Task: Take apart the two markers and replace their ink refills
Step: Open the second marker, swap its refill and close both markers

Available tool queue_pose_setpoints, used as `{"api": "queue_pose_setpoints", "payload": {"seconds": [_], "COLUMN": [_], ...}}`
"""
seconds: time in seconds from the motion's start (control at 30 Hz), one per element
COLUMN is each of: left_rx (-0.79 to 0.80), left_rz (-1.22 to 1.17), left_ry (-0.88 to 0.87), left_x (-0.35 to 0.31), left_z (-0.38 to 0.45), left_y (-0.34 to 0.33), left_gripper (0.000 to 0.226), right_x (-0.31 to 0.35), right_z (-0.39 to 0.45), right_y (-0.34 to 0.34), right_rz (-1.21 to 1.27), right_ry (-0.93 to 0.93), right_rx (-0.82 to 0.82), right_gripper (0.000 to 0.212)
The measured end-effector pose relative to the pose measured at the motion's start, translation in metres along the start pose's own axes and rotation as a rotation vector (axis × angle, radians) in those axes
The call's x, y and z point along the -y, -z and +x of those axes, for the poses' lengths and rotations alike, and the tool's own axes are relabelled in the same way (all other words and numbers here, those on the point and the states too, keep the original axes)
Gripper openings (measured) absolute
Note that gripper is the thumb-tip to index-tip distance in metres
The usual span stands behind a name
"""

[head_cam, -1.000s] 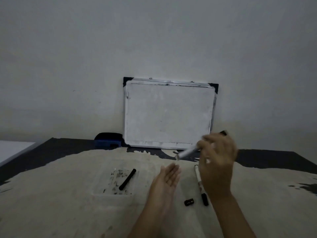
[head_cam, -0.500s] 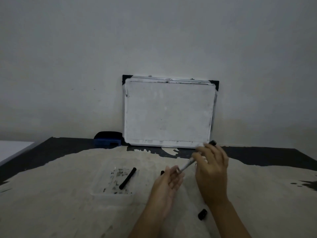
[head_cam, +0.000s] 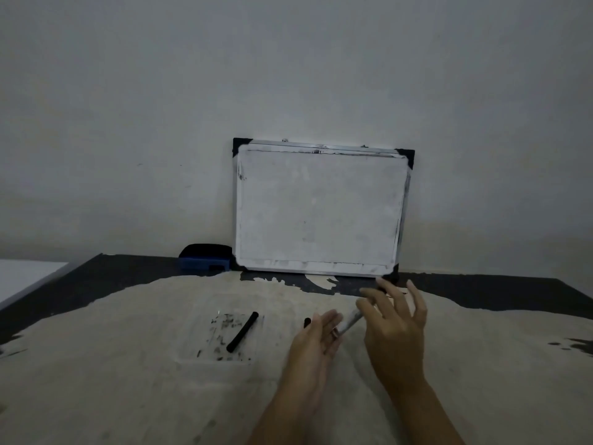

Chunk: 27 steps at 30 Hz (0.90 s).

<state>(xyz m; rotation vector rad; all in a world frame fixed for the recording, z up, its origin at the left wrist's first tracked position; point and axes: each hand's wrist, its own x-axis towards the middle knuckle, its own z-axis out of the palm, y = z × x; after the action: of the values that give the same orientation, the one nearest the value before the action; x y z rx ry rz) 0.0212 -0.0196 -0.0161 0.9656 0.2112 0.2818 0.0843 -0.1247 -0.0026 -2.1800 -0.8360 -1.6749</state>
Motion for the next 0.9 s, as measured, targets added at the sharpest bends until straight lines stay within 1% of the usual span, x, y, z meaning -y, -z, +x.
{"api": "queue_pose_setpoints", "payload": {"seconds": [0.03, 0.13, 0.17, 0.27, 0.37, 0.43, 0.57, 0.7, 0.9], "left_rx": [0.002, 0.000, 0.001, 0.000, 0.003, 0.007, 0.002, -0.013, 0.002], "left_rz": [0.002, 0.016, 0.016, 0.009, 0.024, 0.033, 0.031, 0.030, 0.051], "left_ry": [-0.004, -0.007, -0.006, -0.014, -0.026, -0.024, -0.023, -0.023, -0.033], "left_x": [-0.001, -0.001, -0.001, 0.000, -0.001, 0.000, 0.001, -0.002, 0.000], "left_z": [0.000, 0.002, 0.002, 0.002, 0.002, 0.001, 0.001, 0.000, 0.001], "left_y": [0.000, 0.001, 0.001, 0.003, 0.003, 0.002, 0.003, 0.001, 0.005], "left_gripper": [0.035, 0.034, 0.034, 0.035, 0.033, 0.033, 0.034, 0.027, 0.028], "right_x": [0.000, -0.002, -0.002, 0.000, -0.001, -0.001, -0.002, -0.004, -0.008], "right_z": [0.000, 0.001, 0.000, -0.001, -0.002, -0.005, -0.005, -0.001, -0.011], "right_y": [-0.001, -0.001, -0.001, -0.002, -0.005, -0.005, -0.006, -0.005, -0.009], "right_rz": [-0.001, 0.000, -0.006, 0.017, 0.022, 0.021, 0.037, 0.062, 0.099], "right_ry": [-0.023, -0.090, -0.078, -0.092, -0.078, -0.066, -0.099, -0.164, -0.220], "right_rx": [-0.015, -0.034, -0.024, -0.053, -0.045, -0.040, -0.049, -0.095, -0.031], "right_gripper": [0.014, 0.038, 0.038, 0.027, 0.023, 0.023, 0.024, 0.023, 0.017]}}
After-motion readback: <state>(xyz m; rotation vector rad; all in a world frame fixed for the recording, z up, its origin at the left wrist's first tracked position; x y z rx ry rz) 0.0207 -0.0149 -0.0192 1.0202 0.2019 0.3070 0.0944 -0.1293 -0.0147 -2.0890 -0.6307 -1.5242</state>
